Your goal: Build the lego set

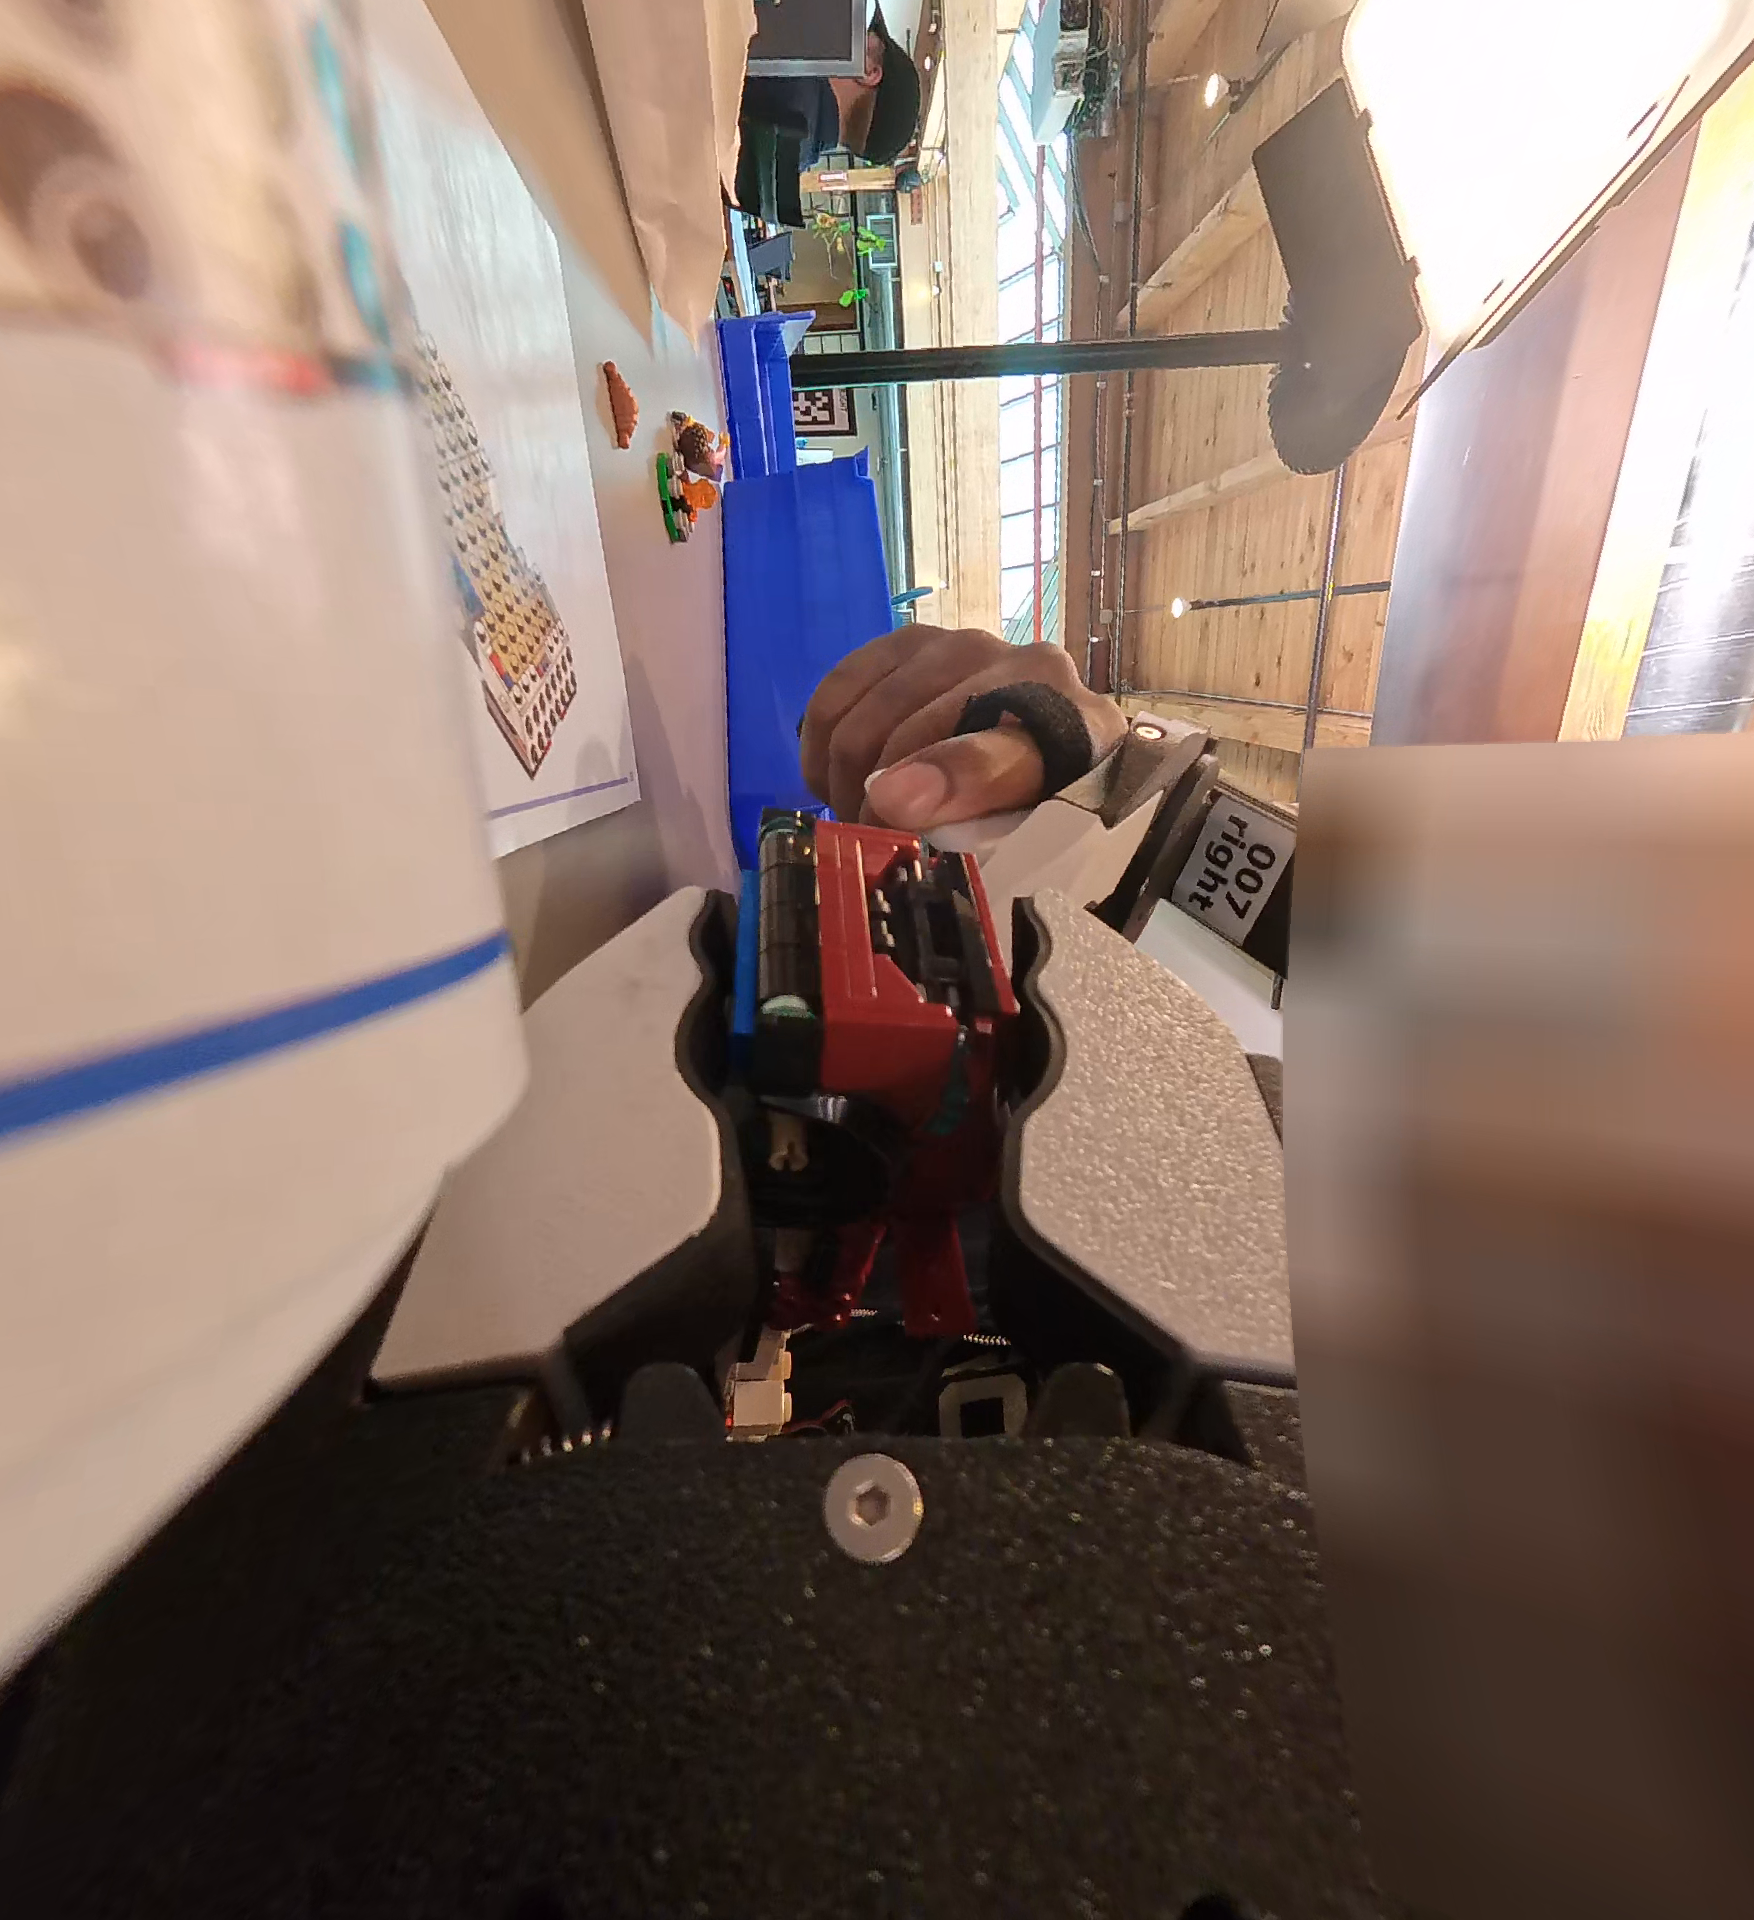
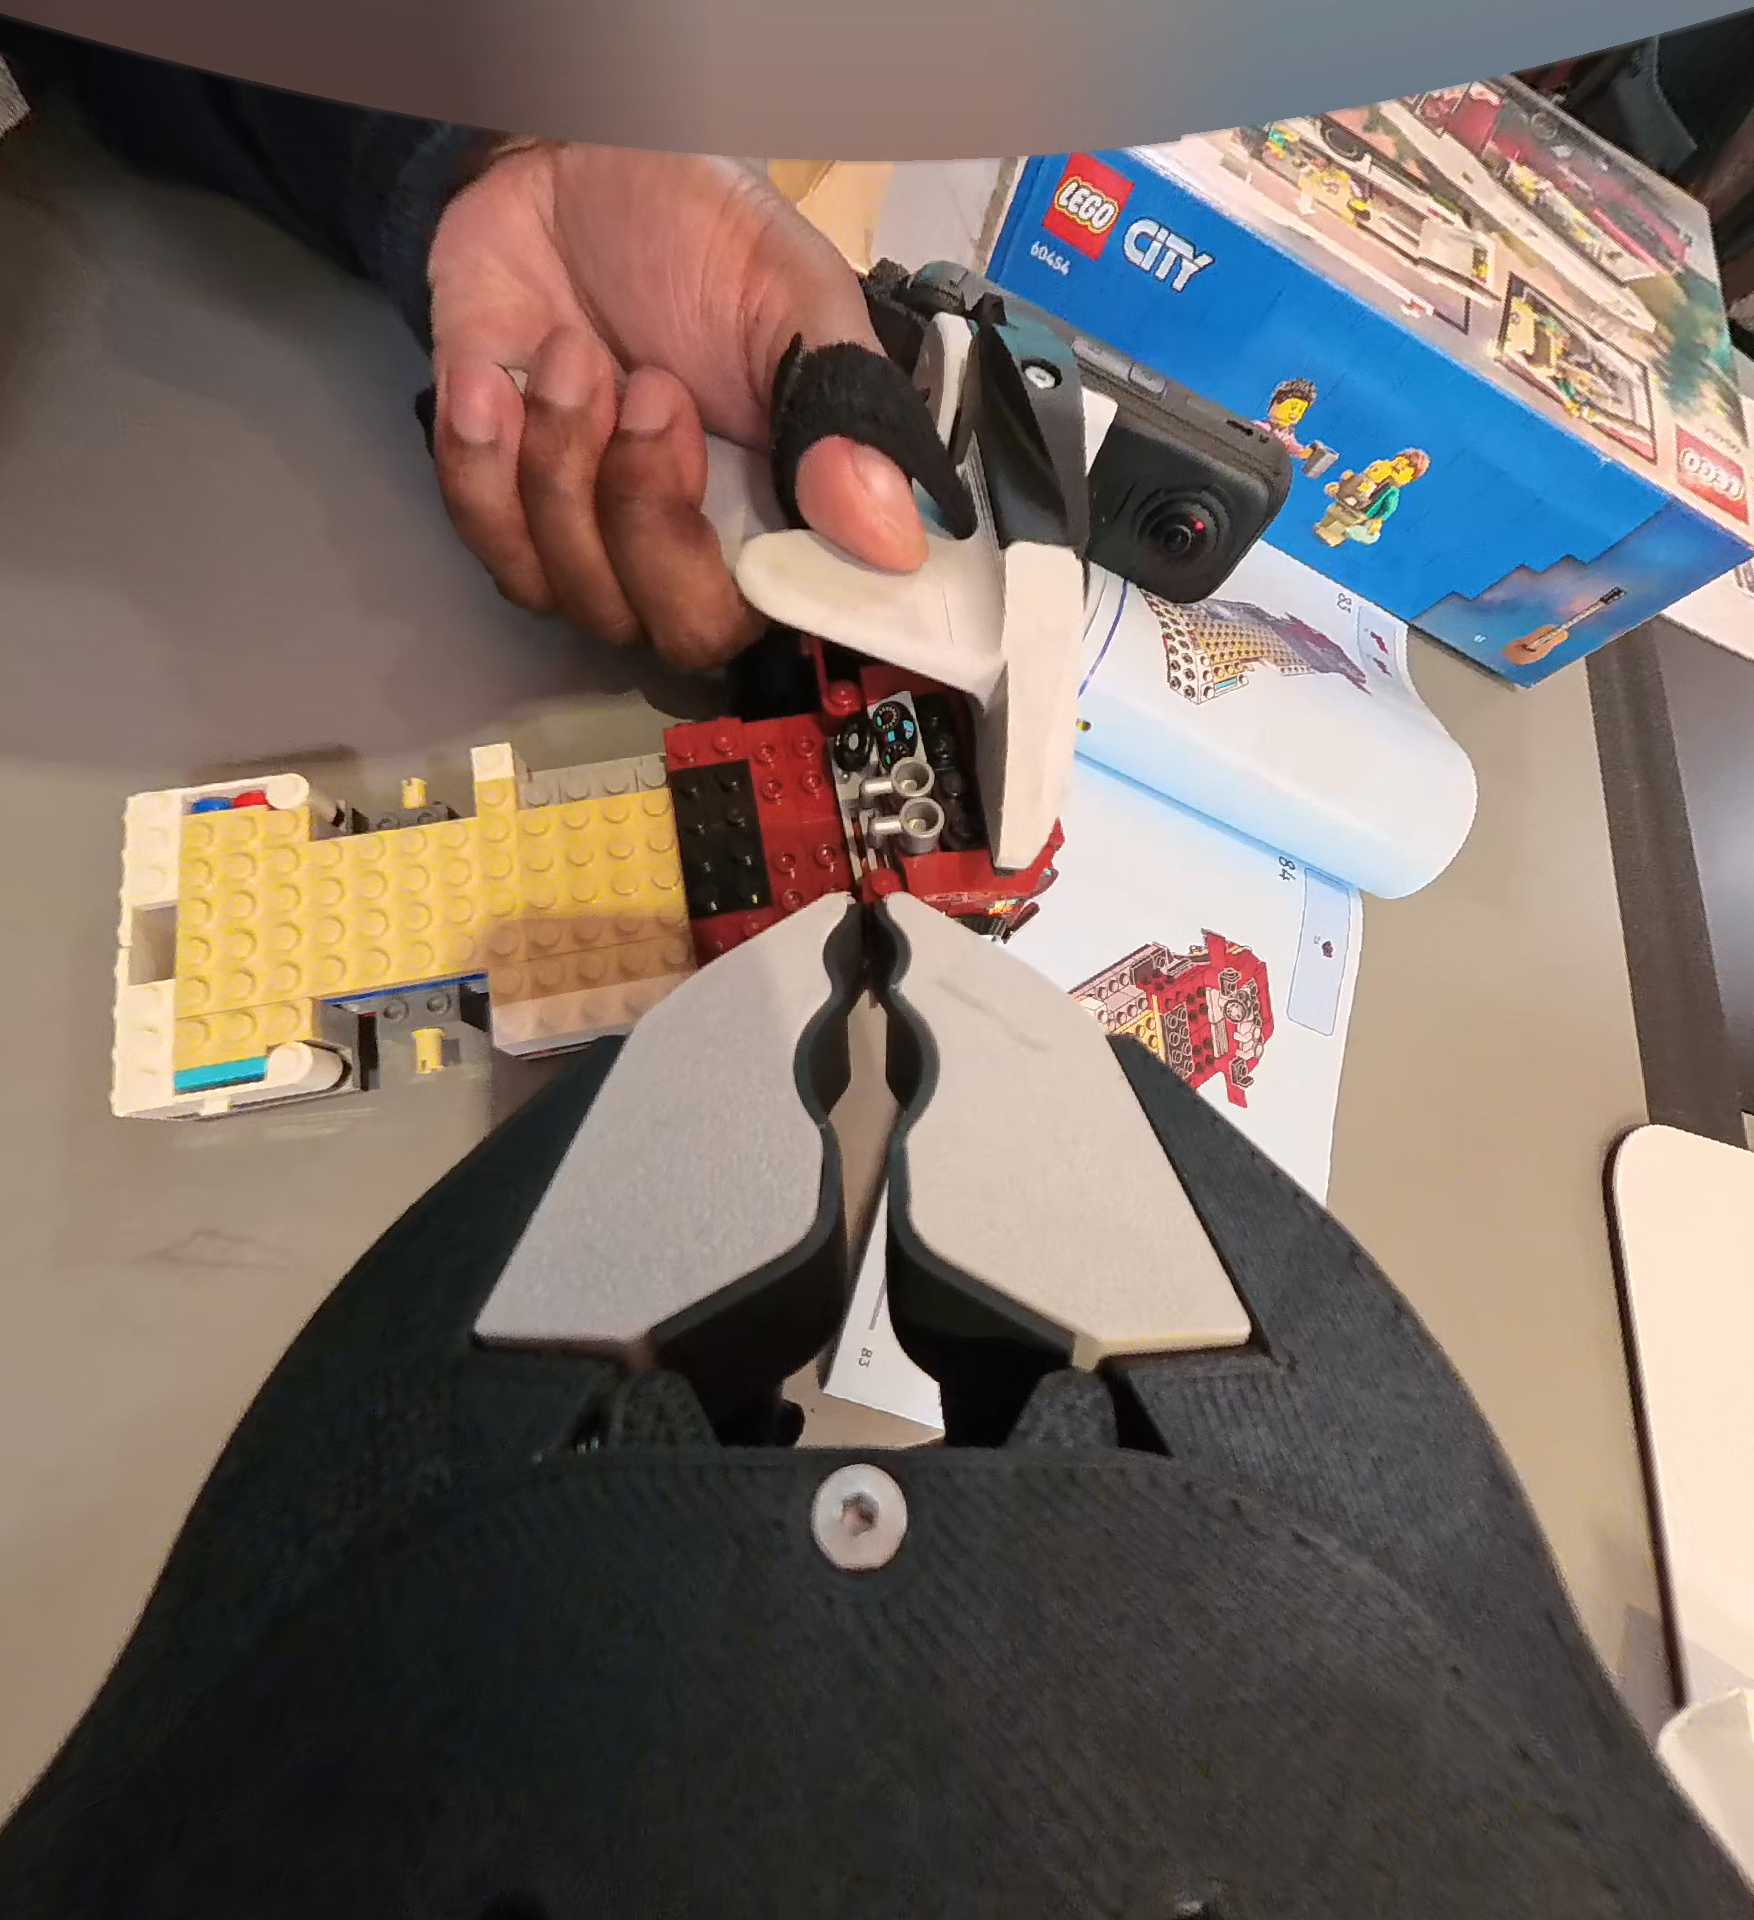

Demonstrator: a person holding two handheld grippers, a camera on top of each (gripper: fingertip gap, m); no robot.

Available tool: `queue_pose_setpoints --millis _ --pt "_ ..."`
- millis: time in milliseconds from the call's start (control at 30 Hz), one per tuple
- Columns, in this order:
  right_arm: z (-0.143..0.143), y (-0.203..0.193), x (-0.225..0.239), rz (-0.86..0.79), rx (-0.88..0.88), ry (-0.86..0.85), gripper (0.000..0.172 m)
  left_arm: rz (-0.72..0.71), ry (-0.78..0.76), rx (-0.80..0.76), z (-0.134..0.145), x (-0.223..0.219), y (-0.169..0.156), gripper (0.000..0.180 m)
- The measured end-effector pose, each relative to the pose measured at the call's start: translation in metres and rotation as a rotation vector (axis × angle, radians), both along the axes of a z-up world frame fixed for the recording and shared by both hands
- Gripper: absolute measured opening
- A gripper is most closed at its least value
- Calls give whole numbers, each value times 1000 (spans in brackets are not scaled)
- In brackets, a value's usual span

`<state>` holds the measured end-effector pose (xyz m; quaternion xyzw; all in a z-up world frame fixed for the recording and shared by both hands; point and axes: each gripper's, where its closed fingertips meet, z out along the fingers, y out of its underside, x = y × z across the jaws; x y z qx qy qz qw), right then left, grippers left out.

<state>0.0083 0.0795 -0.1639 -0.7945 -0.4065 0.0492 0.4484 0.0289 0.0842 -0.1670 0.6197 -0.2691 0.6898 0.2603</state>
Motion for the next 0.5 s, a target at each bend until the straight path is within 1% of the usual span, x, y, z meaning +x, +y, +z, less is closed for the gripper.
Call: queue_pose_setpoints --millis 167,233,267,300,367,500 --pt "2 -1 -2 8 11 20 1 -9 -6 -6 1 0 -1 52" --pt "3 1 0 -8 53 8 2 0 -10 -19 2 0 1 52" --pt "2 4 3 -30 78 -11 4 12 -22 -34 5 1 3 60" --pt "0 6 6 -53 102 -28 8 22 -34 -55 8 1 6 52" --pt "2 7 8 -69 148 28 15 49 -50 -78 13 2 12 52" --pt "14 4 13 -99 201 191 19 63 -51 -74 14 2 18 52"
